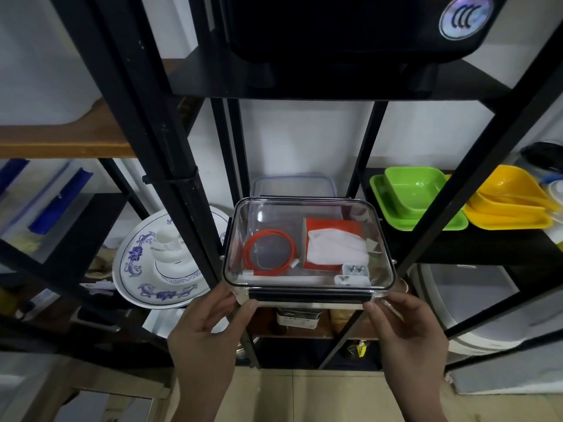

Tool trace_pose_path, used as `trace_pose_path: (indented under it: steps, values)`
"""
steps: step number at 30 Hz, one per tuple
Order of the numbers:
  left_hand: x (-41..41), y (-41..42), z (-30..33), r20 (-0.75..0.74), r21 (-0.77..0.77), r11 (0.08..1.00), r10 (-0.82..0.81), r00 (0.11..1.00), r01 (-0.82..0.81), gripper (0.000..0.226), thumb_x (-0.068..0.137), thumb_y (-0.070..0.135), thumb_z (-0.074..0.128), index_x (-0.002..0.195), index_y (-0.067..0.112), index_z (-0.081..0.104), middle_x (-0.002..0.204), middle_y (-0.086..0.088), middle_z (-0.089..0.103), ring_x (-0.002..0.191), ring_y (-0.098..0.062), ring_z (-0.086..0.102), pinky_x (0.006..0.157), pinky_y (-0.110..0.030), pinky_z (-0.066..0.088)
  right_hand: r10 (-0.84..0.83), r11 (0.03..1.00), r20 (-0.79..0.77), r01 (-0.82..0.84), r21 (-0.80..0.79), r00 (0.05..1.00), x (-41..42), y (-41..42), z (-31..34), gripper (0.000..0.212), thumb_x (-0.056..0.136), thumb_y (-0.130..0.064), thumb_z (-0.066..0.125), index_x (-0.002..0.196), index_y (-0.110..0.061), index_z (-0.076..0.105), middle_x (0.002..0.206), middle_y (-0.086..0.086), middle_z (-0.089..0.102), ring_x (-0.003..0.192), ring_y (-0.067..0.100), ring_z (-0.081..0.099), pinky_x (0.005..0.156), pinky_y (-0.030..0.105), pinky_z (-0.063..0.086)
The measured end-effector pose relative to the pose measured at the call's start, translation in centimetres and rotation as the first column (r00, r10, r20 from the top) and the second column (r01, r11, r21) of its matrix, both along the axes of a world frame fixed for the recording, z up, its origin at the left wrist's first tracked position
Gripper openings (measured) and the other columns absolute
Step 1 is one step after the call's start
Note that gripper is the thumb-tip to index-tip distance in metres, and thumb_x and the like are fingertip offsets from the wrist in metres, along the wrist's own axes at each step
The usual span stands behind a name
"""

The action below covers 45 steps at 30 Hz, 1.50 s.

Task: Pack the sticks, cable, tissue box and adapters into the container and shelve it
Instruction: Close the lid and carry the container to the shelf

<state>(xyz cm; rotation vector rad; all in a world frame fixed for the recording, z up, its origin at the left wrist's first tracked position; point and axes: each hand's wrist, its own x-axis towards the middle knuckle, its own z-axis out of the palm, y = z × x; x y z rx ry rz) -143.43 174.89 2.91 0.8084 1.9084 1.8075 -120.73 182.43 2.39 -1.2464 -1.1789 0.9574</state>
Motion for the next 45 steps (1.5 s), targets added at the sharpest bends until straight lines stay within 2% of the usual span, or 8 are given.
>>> trace_pose_path:
  steps: [9, 16, 20, 24, 28, 32, 38, 45]
  values:
    - [-0.5, 0.8, 1.0, -0.002, -0.026, 0.993, -0.117, 0.993, 0.117, 0.048, 0.067, 0.012, 0.087, 0.111, 0.026, 0.074, 0.101, 0.010, 0.077, 0.100, -0.007, 0.072, 0.089, -0.024, 0.057, 0.065, 0.997, 0.218, -0.075, 0.035, 0.974, -0.3, 1.6, 0.6, 0.034, 0.093, -0.008, 0.061, 0.124, -0.019, 0.063, 0.116, -0.007, 0.069, 0.110, 0.004, 0.063, 0.089, 0.012, 0.050]
    - [-1.1, 1.7, 1.7, 0.061, -0.069, 0.977, -0.198, 0.978, 0.202, 0.055, 0.067, 0.012, 0.087, 0.118, 0.026, 0.071, 0.091, 0.016, 0.077, 0.095, -0.001, 0.072, 0.077, -0.007, 0.052, 0.165, 0.984, 0.277, -0.176, 0.014, 0.947, -0.5, 2.8, 1.6, 0.047, 0.097, 0.004, 0.048, 0.136, -0.020, 0.053, 0.119, -0.026, 0.060, 0.110, -0.024, 0.050, 0.094, 0.003, 0.042]
    - [-1.2, 2.1, 2.4, 0.005, -0.118, 0.959, -0.258, 0.966, 0.257, 0.055, 0.069, 0.016, 0.086, 0.109, 0.046, 0.065, 0.084, 0.028, 0.074, 0.090, 0.009, 0.069, 0.074, -0.005, 0.051, 0.217, 0.972, 0.352, -0.236, 0.012, 0.911, -0.7, 3.5, 1.9, 0.052, 0.098, 0.003, 0.046, 0.141, -0.027, 0.048, 0.110, -0.051, 0.055, 0.110, -0.025, 0.049, 0.087, -0.002, 0.039]
    - [-1.4, 2.3, 2.8, -0.030, -0.176, 0.945, -0.285, 0.958, 0.276, 0.066, 0.068, 0.021, 0.089, 0.115, 0.053, 0.055, 0.086, 0.024, 0.073, 0.093, 0.010, 0.067, 0.070, -0.001, 0.047, 0.241, 0.963, 0.352, -0.268, 0.032, 0.905, -0.7, 3.8, 2.2, 0.054, 0.097, 0.004, 0.047, 0.141, -0.027, 0.045, 0.113, -0.012, 0.071, 0.112, 0.007, 0.053, 0.080, 0.031, 0.055]
    - [-1.6, 2.2, 2.4, -0.033, -0.195, 0.939, -0.295, 0.955, 0.283, 0.074, 0.066, 0.023, 0.090, 0.128, 0.046, 0.055, 0.094, 0.019, 0.073, 0.096, 0.006, 0.067, 0.070, -0.003, 0.049, 0.294, 0.947, 0.385, -0.321, 0.006, 0.875, -0.4, 4.0, 2.1, 0.054, 0.097, 0.005, 0.045, 0.144, -0.021, 0.043, 0.095, -0.057, 0.053, 0.102, -0.026, 0.052, 0.077, -0.002, 0.042]
    - [-1.7, 2.1, 2.3, -0.051, -0.211, 0.935, -0.303, 0.952, 0.286, 0.076, 0.068, 0.023, 0.089, 0.135, 0.038, 0.056, 0.096, 0.022, 0.073, 0.098, 0.009, 0.065, 0.073, -0.007, 0.052, 0.308, 0.942, 0.372, -0.336, 0.010, 0.875, -0.5, 3.9, 2.3, 0.056, 0.097, 0.005, 0.046, 0.145, -0.023, 0.042, 0.099, -0.051, 0.057, 0.110, -0.007, 0.054, 0.074, 0.009, 0.052]
    - [-1.6, 2.1, 2.3, -0.044, -0.230, 0.932, -0.299, 0.953, 0.281, 0.080, 0.068, 0.025, 0.089, 0.139, 0.033, 0.053, 0.099, 0.014, 0.073, 0.098, 0.010, 0.064, 0.071, -0.005, 0.051, 0.328, 0.936, 0.367, -0.351, -0.003, 0.870, -0.5, 3.7, 2.8, 0.055, 0.097, 0.003, 0.047, 0.144, -0.026, 0.042, 0.091, -0.054, 0.057, 0.110, -0.010, 0.051, 0.079, 0.015, 0.052]
    - [-1.2, 1.7, 2.6, -0.066, -0.248, 0.932, -0.288, 0.955, 0.264, 0.072, 0.068, 0.028, 0.088, 0.130, 0.044, 0.055, 0.091, 0.022, 0.074, 0.097, 0.008, 0.065, 0.071, -0.007, 0.052, 0.303, 0.945, 0.318, -0.326, 0.019, 0.898, -0.3, 3.2, 3.9, 0.054, 0.095, 0.001, 0.052, 0.122, -0.045, 0.054, 0.108, -0.049, 0.058, 0.113, -0.015, 0.055, 0.087, 0.003, 0.043]
